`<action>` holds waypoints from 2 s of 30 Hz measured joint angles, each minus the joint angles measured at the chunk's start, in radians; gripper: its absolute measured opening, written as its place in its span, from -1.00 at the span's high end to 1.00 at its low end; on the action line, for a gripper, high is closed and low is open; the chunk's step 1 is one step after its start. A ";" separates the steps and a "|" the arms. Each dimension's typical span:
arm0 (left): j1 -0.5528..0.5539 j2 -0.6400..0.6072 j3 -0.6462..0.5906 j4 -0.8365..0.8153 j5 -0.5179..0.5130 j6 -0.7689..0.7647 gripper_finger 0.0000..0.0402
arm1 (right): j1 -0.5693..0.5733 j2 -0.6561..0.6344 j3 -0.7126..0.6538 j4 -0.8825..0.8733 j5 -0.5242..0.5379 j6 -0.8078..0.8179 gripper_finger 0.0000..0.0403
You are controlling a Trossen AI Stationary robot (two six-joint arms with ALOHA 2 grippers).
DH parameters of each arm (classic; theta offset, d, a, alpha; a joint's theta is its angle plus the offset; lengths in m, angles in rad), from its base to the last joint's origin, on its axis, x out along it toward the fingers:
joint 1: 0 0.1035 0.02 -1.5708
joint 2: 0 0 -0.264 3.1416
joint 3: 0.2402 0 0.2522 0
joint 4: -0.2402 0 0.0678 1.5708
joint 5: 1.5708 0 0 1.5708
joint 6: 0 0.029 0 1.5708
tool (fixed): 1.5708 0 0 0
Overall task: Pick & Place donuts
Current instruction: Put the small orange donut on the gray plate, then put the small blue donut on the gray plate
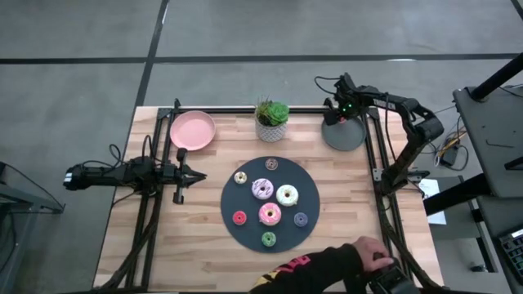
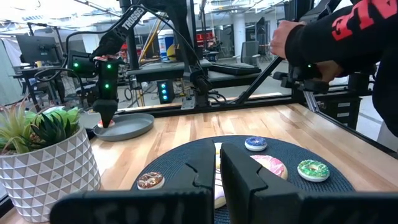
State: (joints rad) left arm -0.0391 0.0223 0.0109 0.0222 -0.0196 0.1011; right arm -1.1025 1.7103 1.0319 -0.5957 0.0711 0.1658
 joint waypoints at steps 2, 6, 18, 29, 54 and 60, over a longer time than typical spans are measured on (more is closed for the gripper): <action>0.000 0.000 0.000 0.000 0.000 0.000 1.00 | -0.005 0.000 -0.001 0.000 0.000 0.000 -0.04; 0.000 0.000 0.000 0.000 0.000 0.000 1.00 | -0.017 0.004 -0.005 0.002 0.000 0.000 -0.04; 0.000 0.000 0.000 0.000 0.000 0.000 1.00 | -0.017 0.070 0.018 0.007 0.000 -0.007 -0.04; -0.001 0.000 0.000 0.000 0.000 0.000 1.00 | -0.017 0.072 0.025 0.008 0.000 -0.008 -0.04; -0.001 0.000 0.000 0.000 0.000 0.000 1.00 | -0.017 0.039 0.025 -0.001 0.000 -0.001 -0.44; 0.000 0.000 0.000 0.000 0.000 0.000 1.00 | -0.016 -0.049 0.026 -0.004 -0.014 0.011 -0.45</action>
State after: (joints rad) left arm -0.0391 0.0223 0.0109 0.0223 -0.0196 0.1010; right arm -1.1185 1.6610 1.0576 -0.6000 0.0573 0.1768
